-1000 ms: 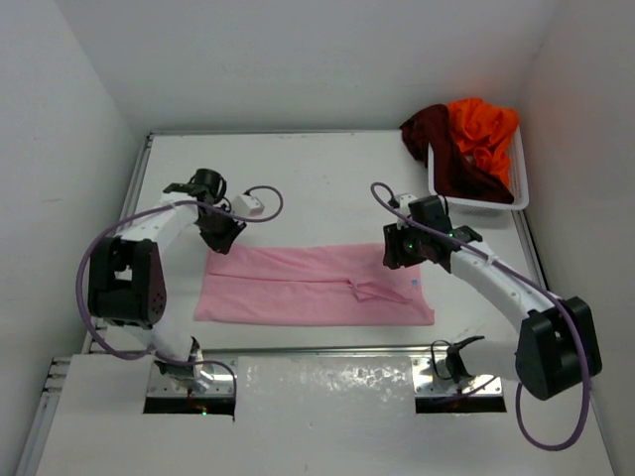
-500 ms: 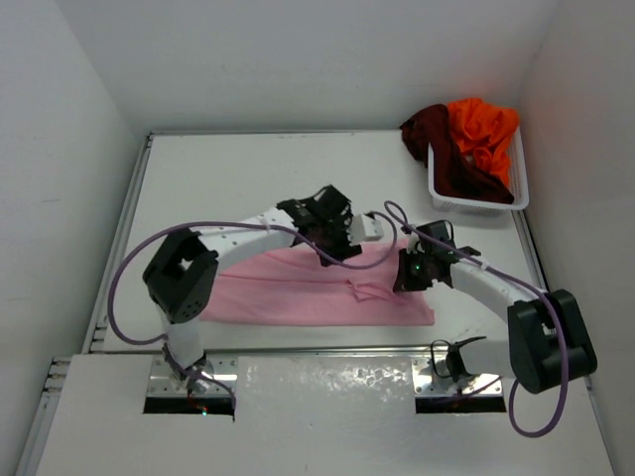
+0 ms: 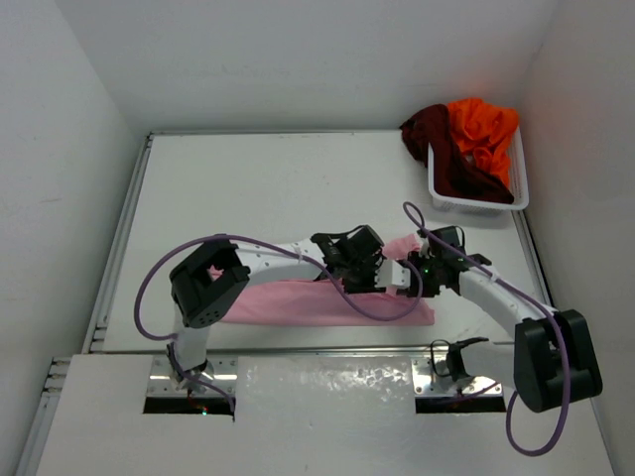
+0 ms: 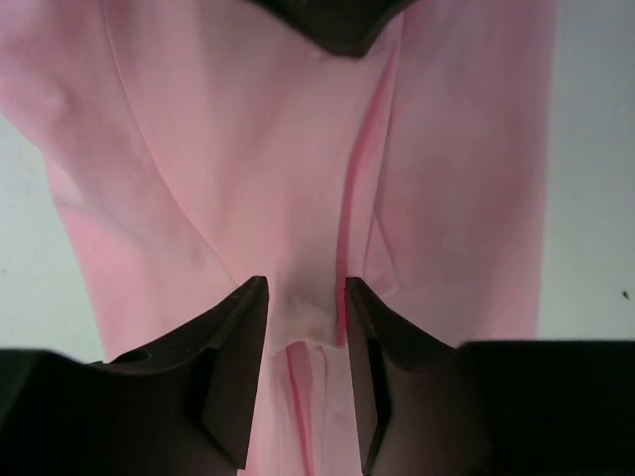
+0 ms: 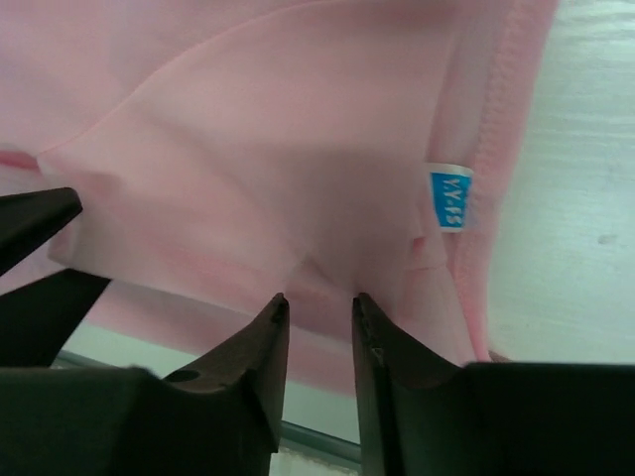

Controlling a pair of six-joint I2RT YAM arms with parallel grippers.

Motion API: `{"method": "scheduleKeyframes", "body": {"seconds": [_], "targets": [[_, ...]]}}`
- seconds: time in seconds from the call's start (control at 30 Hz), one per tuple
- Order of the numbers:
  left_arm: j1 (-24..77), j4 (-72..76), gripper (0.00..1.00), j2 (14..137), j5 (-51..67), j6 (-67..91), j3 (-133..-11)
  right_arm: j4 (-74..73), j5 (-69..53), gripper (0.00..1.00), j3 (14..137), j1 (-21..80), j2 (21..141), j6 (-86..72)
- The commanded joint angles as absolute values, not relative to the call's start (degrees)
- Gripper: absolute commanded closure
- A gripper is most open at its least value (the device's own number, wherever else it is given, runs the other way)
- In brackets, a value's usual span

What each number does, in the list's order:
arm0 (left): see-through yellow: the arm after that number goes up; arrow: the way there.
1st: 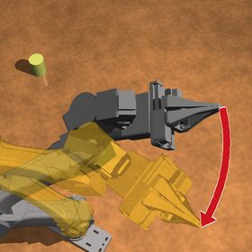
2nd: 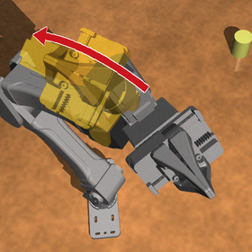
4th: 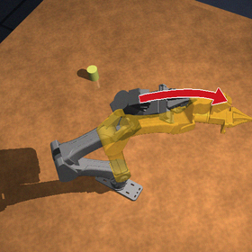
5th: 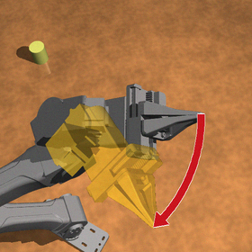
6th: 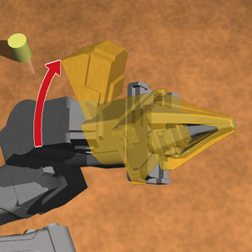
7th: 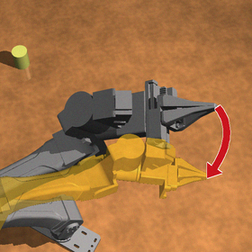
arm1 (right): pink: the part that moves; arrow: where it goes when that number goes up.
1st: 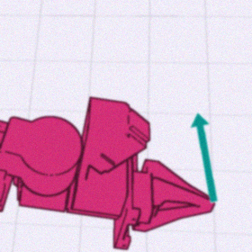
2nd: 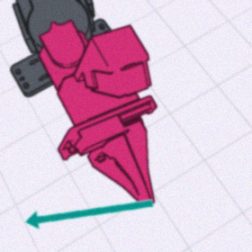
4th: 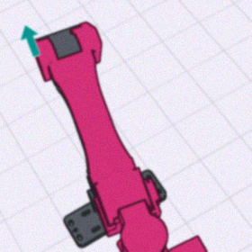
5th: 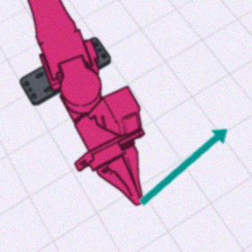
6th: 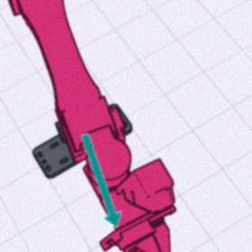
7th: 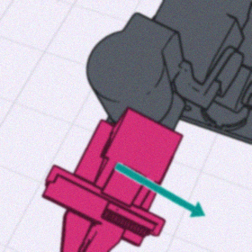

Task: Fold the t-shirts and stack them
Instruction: Fold the other side of the tshirt into a rectangle

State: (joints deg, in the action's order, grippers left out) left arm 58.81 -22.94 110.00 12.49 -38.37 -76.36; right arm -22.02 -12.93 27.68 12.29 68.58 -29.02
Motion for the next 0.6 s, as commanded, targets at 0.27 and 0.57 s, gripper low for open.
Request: {"method": "scheduleKeyframes", "body": {"seconds": [0.27,0.57], "targets": [[59.77,-18.54,0.77,110.21,6.84,-37.88,-73.48,-24.61,-9.4,0.63,27.07,11.34,65.56,-32.25],[59.77,-18.9,1.0,110.13,8.96,-36.04,-74.09,-28.21,-6.42,0.57,26.89,11.34,67.16,-31.21]]}}
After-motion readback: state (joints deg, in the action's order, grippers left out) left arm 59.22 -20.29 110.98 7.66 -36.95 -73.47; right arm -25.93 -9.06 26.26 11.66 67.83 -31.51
